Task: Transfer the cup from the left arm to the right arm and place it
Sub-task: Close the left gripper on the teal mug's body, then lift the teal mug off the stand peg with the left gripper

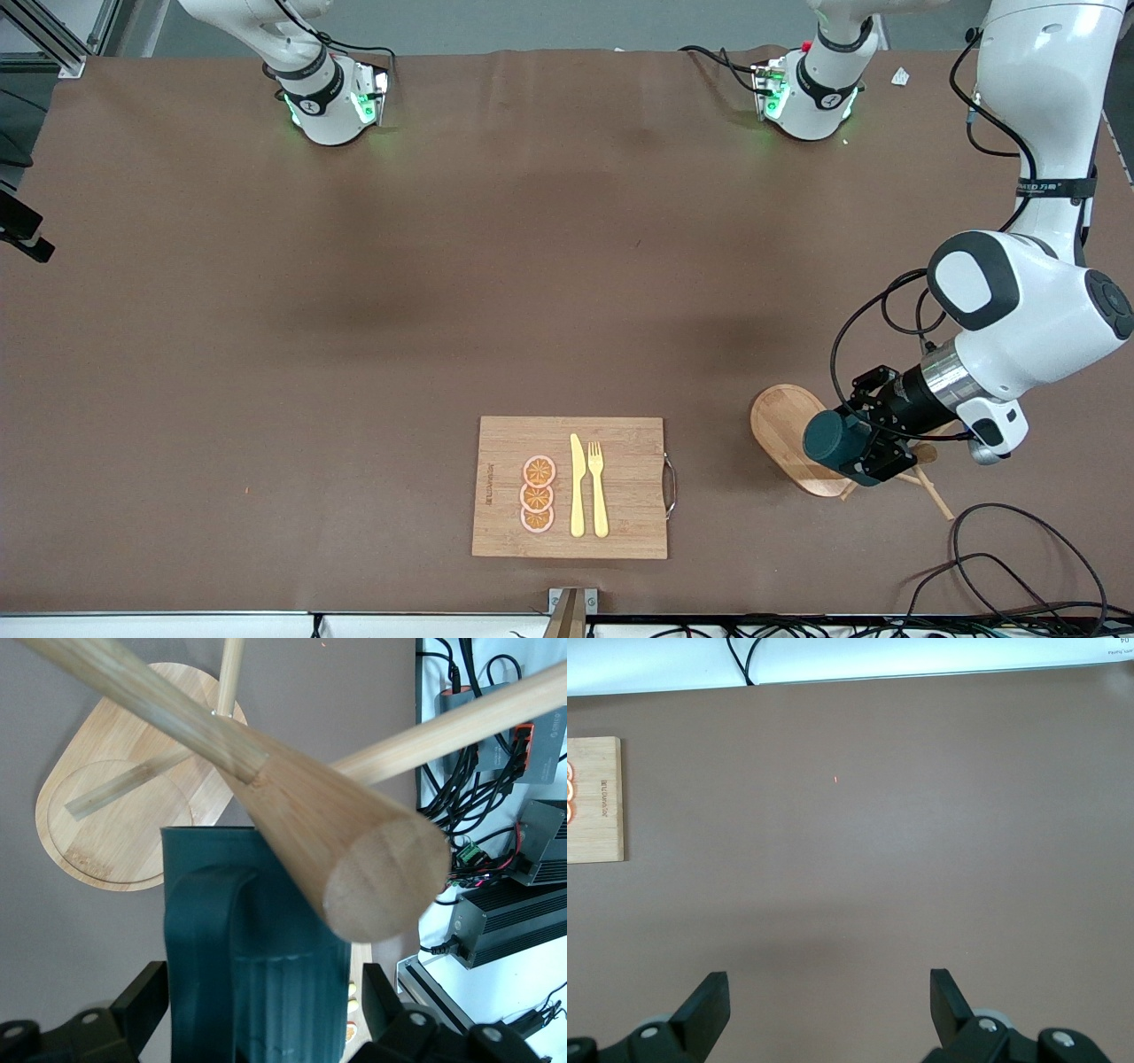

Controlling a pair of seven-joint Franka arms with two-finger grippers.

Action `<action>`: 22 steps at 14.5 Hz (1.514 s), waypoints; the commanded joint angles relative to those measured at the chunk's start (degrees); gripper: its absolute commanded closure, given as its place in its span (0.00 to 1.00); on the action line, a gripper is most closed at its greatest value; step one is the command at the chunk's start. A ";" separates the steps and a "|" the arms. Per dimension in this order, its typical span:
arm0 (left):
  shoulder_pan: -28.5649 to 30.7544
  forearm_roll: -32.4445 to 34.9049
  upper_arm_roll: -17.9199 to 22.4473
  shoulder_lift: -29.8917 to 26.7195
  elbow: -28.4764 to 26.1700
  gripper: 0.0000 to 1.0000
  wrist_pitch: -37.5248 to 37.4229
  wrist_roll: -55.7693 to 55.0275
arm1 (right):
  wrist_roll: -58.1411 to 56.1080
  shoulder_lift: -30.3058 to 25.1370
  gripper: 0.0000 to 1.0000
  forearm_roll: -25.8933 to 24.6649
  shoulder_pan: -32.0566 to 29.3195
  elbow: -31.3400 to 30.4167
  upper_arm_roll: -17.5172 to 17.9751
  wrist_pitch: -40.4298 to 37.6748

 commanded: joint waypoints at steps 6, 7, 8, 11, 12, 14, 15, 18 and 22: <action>-0.14 -1.09 -0.21 0.52 0.94 0.36 0.50 -0.58 | 0.08 -0.25 0.00 -0.18 -1.35 0.03 1.17 -0.33; -0.14 -1.09 -0.30 0.17 1.03 0.36 0.24 -0.76 | 0.08 -0.25 0.00 -0.18 -1.35 0.03 1.17 -0.33; 0.03 -1.09 -0.30 -0.44 1.03 0.36 -0.11 -0.76 | 0.08 -0.25 0.00 -0.18 -1.44 0.03 1.17 -0.33; 0.21 -0.48 -0.65 -3.86 1.03 0.36 -5.02 -0.67 | 0.08 -0.25 0.00 -0.18 -1.35 0.03 1.17 -0.33; 0.21 -0.39 -0.65 -4.83 1.03 0.36 -6.69 -0.76 | 0.08 -0.25 0.00 -0.18 -1.35 0.03 1.17 -0.33; -0.48 -0.30 -1.00 -6.33 0.94 0.36 -9.16 -1.46 | 0.08 -0.25 0.00 -0.09 -1.35 0.03 1.17 -0.33; -1.80 0.13 -1.27 -6.86 0.94 0.36 -9.43 -2.07 | 0.08 -0.25 0.00 -0.09 -1.35 0.03 1.17 -0.33; -8.20 7.84 -1.36 -6.60 2.25 0.35 -9.43 -5.49 | 0.00 -0.25 0.00 -0.09 -1.35 0.03 1.17 -0.33; -19.53 21.80 -1.27 -2.04 6.29 0.35 -9.00 -13.22 | 0.00 -0.25 0.00 -0.18 -1.35 0.03 1.17 -0.33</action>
